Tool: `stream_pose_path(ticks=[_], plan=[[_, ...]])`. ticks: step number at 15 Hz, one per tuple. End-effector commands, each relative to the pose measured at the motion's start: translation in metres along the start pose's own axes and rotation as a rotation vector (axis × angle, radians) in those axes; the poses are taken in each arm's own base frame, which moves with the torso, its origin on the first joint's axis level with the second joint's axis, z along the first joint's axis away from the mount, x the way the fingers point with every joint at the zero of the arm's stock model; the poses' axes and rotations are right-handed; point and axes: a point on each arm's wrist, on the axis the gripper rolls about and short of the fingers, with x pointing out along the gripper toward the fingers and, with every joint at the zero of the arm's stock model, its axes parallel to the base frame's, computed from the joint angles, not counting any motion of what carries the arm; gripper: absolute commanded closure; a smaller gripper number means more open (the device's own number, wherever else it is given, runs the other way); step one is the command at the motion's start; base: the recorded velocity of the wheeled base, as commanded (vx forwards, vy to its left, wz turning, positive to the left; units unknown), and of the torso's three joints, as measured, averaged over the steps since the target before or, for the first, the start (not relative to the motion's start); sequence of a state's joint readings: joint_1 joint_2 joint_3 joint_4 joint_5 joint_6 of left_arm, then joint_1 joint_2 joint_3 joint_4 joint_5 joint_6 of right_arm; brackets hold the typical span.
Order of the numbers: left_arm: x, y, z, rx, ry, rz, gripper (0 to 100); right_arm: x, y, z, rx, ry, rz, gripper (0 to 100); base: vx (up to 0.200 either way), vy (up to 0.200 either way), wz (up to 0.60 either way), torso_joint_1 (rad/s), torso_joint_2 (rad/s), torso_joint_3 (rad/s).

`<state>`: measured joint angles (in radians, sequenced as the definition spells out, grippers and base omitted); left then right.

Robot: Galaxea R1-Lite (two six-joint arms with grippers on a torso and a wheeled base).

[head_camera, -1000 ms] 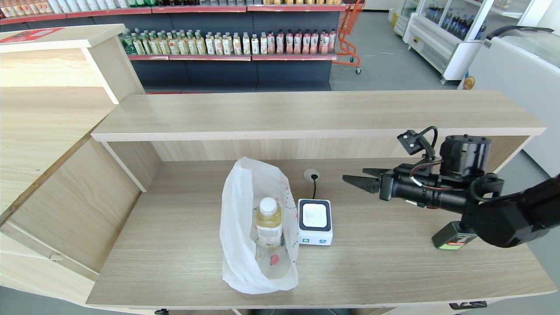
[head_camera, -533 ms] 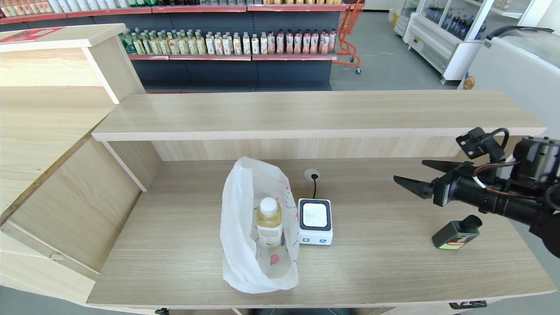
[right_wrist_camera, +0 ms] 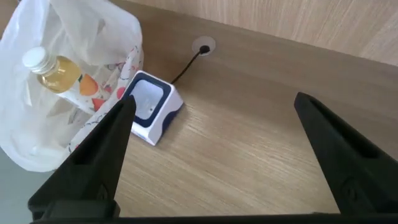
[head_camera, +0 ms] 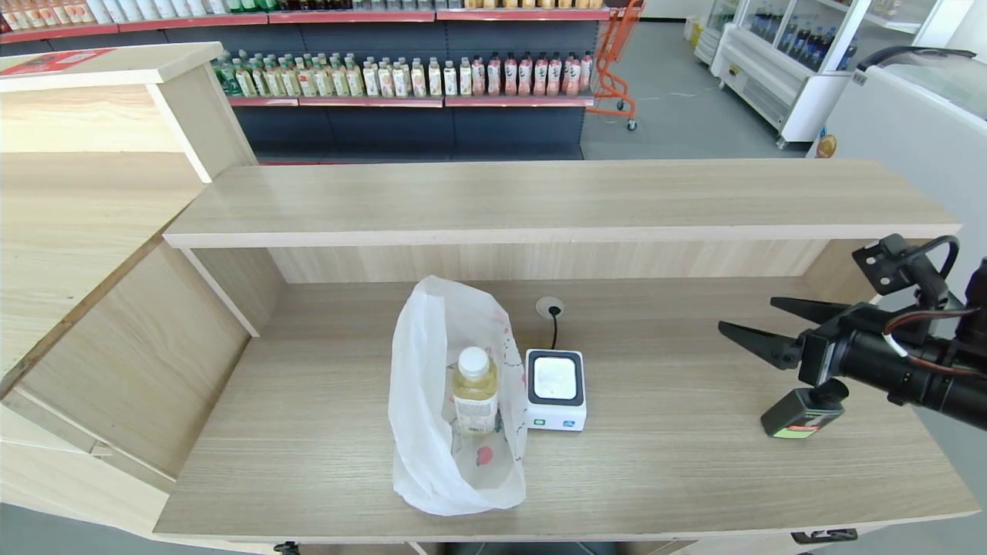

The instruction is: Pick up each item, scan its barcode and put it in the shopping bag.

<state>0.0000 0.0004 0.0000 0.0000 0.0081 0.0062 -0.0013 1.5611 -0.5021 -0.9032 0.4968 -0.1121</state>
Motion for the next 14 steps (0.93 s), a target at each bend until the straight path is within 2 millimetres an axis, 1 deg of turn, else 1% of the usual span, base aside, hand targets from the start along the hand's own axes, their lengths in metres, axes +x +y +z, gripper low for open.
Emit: stream_pose_path(ticks=[1, 4, 6, 8, 11, 14], plan=[[0.0, 0.0, 0.0, -0.002, 0.0, 0.001, 0, -0.011, 0.005, 0.002, 0.067, -0.012, -0.01, 0, 0.0, -0.2, 0.0, -0.002, 0.0, -0.007], [0.0, 0.0, 0.0, 0.0, 0.0, 0.001, 0, -0.02, 0.011, -0.003, 0.201, 0.007, -0.035, 0, 0.0, -0.2, 0.0, 0.002, 0.0, -0.001], [0.0, 0.0, 0.0, -0.002, 0.0, 0.001, 0, -0.026, 0.014, -0.004, 0.237, 0.034, -0.035, 0, 0.0, -0.2, 0.0, 0.005, 0.01, 0.002], [0.0, 0.0, 0.0, -0.005, 0.0, 0.001, 0, -0.035, 0.019, -0.004, 0.275, 0.066, -0.036, 0, 0.0, -0.2, 0.0, 0.0, 0.0, 0.005], [0.0, 0.0, 0.0, -0.006, 0.0, 0.001, 0, -0.039, 0.021, -0.009, 0.289, 0.088, -0.042, 0, 0.0, -0.2, 0.0, 0.001, 0.0, 0.002], [0.0, 0.0, 0.0, -0.011, 0.0, 0.003, 0, -0.042, 0.023, -0.014, 0.266, 0.115, -0.054, 0, 0.0, -0.2, 0.0, 0.001, 0.0, 0.002]])
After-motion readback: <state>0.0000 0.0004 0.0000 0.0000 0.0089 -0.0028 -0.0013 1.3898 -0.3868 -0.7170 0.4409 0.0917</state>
